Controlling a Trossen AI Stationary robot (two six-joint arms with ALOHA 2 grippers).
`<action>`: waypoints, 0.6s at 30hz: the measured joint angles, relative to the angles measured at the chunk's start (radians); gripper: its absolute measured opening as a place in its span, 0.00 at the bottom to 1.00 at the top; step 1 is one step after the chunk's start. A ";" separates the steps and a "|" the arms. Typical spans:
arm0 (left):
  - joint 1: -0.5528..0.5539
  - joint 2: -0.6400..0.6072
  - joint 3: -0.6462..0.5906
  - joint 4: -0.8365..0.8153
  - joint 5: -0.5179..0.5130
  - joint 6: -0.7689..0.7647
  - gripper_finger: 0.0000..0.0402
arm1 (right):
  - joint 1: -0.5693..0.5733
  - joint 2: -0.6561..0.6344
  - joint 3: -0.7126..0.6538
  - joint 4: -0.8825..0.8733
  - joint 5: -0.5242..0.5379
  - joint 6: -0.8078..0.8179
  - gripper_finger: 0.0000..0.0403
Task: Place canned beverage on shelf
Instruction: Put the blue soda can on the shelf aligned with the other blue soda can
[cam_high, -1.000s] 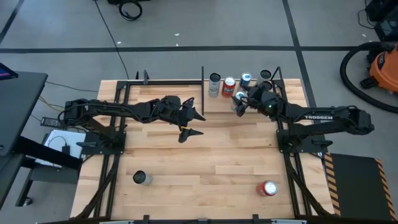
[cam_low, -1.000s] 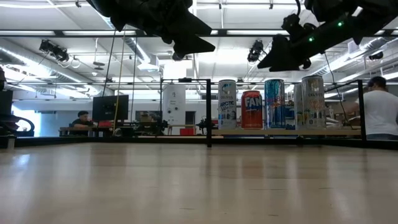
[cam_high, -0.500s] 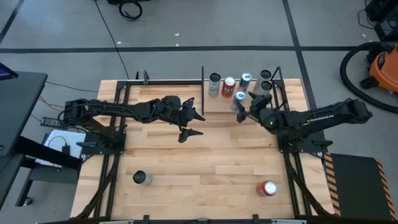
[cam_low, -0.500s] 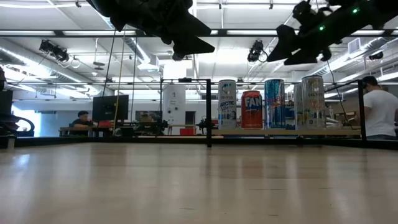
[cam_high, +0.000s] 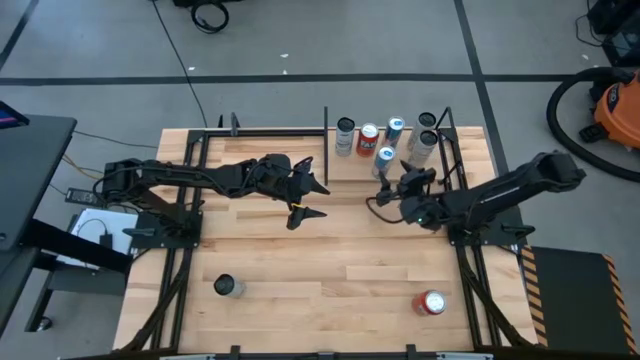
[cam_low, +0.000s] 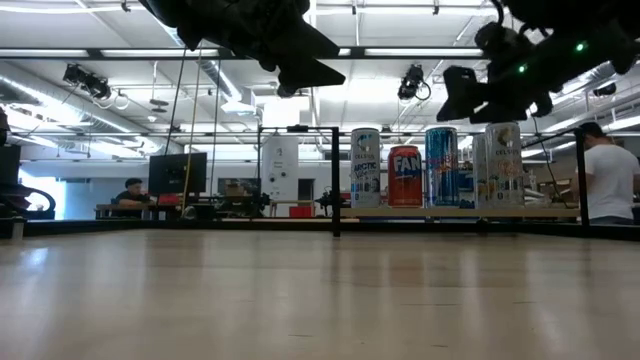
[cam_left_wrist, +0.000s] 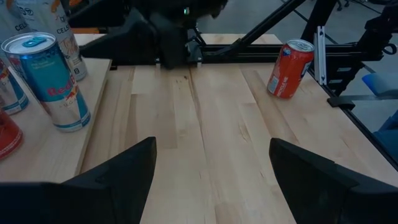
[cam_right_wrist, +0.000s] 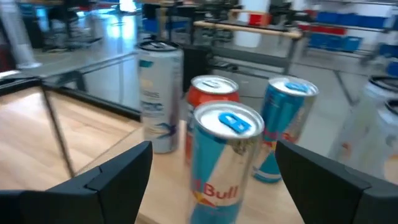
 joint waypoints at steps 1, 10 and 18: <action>0.000 0.000 0.000 0.000 0.000 0.000 0.78 | -0.002 0.020 0.000 0.001 0.011 0.025 0.87; 0.000 0.000 0.000 0.000 0.000 0.000 0.78 | -0.062 0.156 0.000 0.052 0.024 0.162 0.87; 0.000 0.000 0.000 -0.001 0.000 0.000 0.78 | -0.114 0.233 0.000 0.150 0.017 0.154 0.87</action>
